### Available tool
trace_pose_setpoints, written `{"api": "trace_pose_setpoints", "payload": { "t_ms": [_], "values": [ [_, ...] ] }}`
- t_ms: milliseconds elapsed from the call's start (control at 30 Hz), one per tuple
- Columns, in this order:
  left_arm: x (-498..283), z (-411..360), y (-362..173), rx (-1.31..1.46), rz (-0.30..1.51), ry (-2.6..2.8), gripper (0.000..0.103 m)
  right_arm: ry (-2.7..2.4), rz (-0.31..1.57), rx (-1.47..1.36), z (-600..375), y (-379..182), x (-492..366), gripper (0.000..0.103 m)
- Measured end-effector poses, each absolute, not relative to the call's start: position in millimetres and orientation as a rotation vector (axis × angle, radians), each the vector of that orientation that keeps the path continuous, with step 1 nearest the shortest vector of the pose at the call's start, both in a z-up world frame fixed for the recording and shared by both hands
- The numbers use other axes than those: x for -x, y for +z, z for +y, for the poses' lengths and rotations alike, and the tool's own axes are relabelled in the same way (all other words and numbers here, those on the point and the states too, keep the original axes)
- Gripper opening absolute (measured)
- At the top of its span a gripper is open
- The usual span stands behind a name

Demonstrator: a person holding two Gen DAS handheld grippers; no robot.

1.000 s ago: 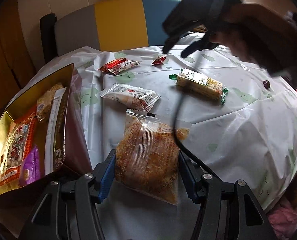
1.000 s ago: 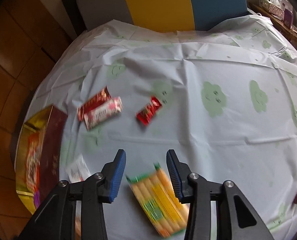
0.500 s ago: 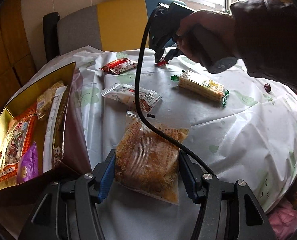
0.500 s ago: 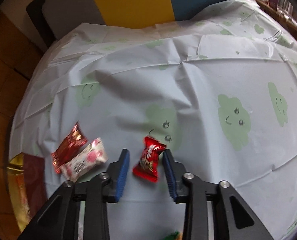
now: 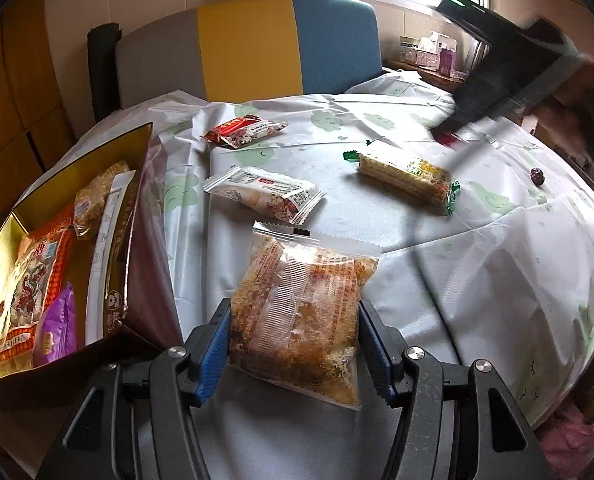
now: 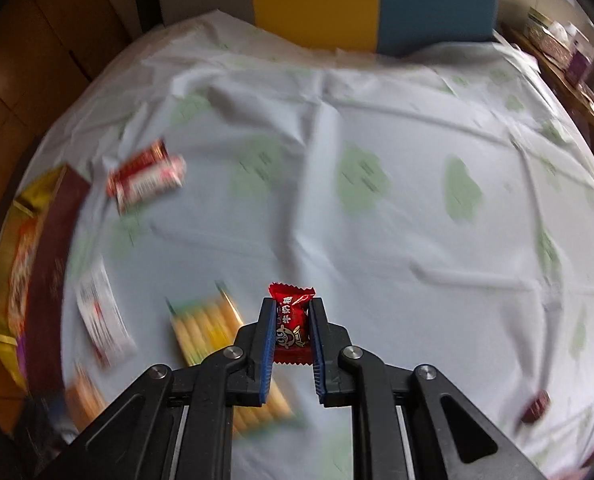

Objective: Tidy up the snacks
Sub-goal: 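Carry the puffed snack bag into the gold tin with the left tool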

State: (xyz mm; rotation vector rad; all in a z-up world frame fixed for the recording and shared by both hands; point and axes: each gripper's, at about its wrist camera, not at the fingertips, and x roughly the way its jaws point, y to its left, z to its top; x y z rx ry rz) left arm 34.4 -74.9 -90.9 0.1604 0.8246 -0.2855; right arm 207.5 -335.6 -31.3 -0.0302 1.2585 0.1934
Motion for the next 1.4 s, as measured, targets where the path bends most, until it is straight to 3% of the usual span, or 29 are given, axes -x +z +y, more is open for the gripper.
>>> {"api": "trace_pose_setpoints", "payload": {
  "t_ms": [233, 733, 1400],
  "values": [
    [-34.8, -76.2, -90.6, -0.182, 0.826, -0.281, 0.061, 0.107, 1.369, 0.043, -382.3, -65.8, -165.6, 0.016],
    [-40.4, -74.3, -84.9, -0.14, 0.881, -0.292, 0.06, 0.123, 1.341, 0.125, -367.0, -70.7, -163.2, 0.016],
    [-44.9, -31.0, -17.1, 0.051, 0.808, -0.217, 0.06, 0.124, 1.3, 0.267, -334.8, -75.4, -144.4, 0.016]
  ]
}}
